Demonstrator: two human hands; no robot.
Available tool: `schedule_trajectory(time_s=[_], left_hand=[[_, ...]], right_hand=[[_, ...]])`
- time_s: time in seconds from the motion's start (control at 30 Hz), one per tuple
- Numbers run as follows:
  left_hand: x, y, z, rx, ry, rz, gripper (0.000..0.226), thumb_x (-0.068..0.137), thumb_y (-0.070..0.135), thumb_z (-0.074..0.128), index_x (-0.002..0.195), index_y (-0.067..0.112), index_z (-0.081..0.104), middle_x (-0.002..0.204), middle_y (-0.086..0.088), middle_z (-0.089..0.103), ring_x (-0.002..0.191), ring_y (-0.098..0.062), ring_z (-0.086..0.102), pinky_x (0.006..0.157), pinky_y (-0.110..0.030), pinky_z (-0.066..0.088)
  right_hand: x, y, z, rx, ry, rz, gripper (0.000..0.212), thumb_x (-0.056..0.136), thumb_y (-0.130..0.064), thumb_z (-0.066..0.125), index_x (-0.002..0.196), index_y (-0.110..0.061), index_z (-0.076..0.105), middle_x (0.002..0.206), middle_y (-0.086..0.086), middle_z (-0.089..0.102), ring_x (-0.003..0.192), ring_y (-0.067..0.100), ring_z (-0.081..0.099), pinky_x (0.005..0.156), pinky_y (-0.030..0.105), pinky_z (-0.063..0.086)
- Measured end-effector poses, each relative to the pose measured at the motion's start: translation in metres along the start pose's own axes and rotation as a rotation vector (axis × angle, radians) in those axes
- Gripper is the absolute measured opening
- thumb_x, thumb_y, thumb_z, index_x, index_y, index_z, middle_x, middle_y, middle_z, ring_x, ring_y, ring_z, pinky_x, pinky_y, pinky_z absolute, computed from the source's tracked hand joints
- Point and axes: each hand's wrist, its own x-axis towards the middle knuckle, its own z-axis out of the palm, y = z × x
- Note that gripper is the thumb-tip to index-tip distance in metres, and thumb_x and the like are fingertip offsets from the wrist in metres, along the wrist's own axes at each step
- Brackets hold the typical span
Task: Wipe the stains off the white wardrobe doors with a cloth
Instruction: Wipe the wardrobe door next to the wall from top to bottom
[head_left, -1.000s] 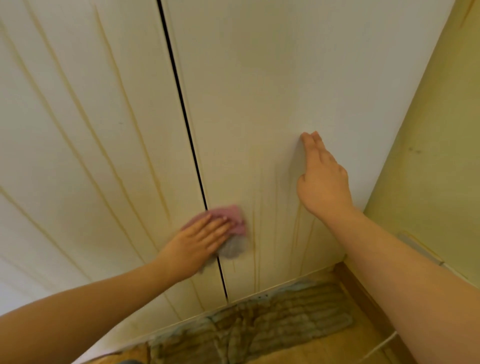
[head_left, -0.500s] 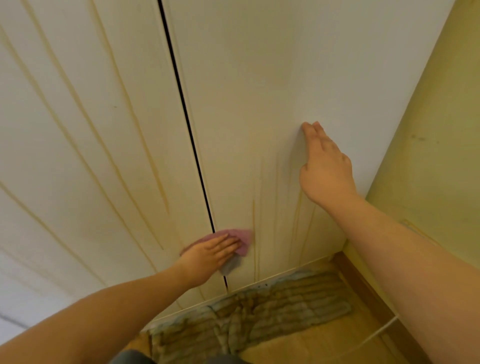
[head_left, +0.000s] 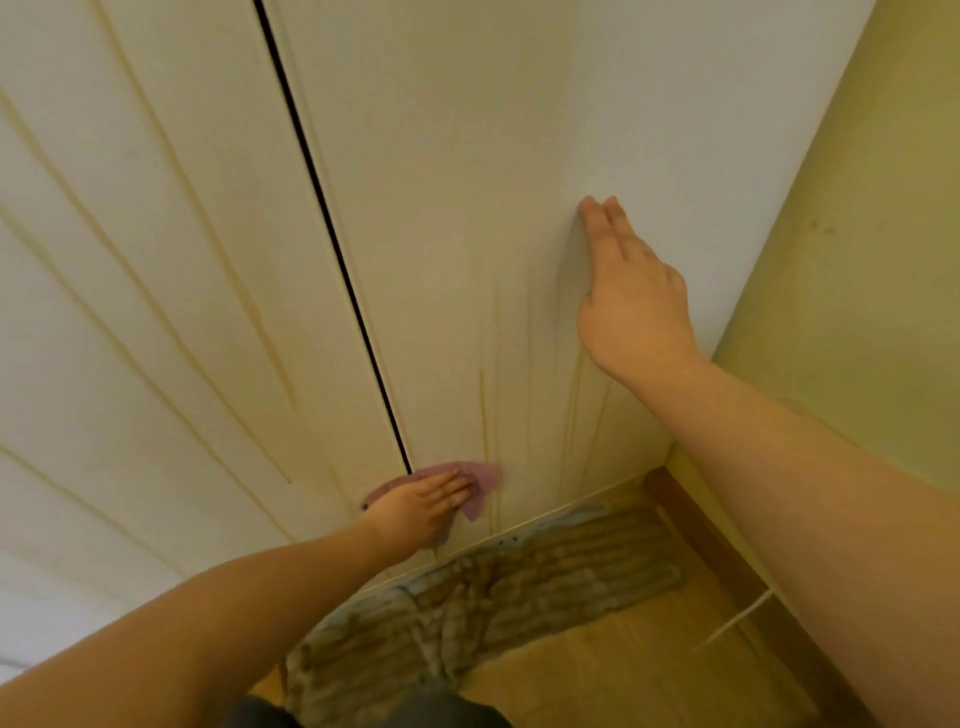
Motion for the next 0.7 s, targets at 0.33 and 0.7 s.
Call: schedule_trajectory(time_s=[0.33, 0.7], left_hand=[[-0.021, -0.021, 0.004, 0.076, 0.447, -0.101, 0.053, 0.085, 0.012, 0.028, 0.130, 0.005, 0.055, 0.141, -0.009, 0.048, 0.131, -0.023, 0.044, 0.116, -0.039, -0.005], [-0.015, -0.018, -0.014, 0.075, 0.267, -0.021, 0.052, 0.100, 0.012, 0.026, 0.149, 0.001, 0.012, 0.157, -0.011, -0.005, 0.145, -0.026, -0.005, 0.095, -0.035, -0.036]], right_hand=[[0.000, 0.004, 0.005, -0.085, 0.001, -0.008, 0.071, 0.089, 0.000, 0.029, 0.149, -0.021, -0.003, 0.157, 0.002, -0.003, 0.144, 0.020, 0.005, 0.113, 0.038, 0.008], [-0.001, 0.003, 0.002, -0.101, -0.040, 0.008, 0.074, 0.089, -0.001, 0.030, 0.148, -0.024, -0.007, 0.157, -0.002, -0.008, 0.144, 0.018, -0.003, 0.114, 0.037, 0.000]])
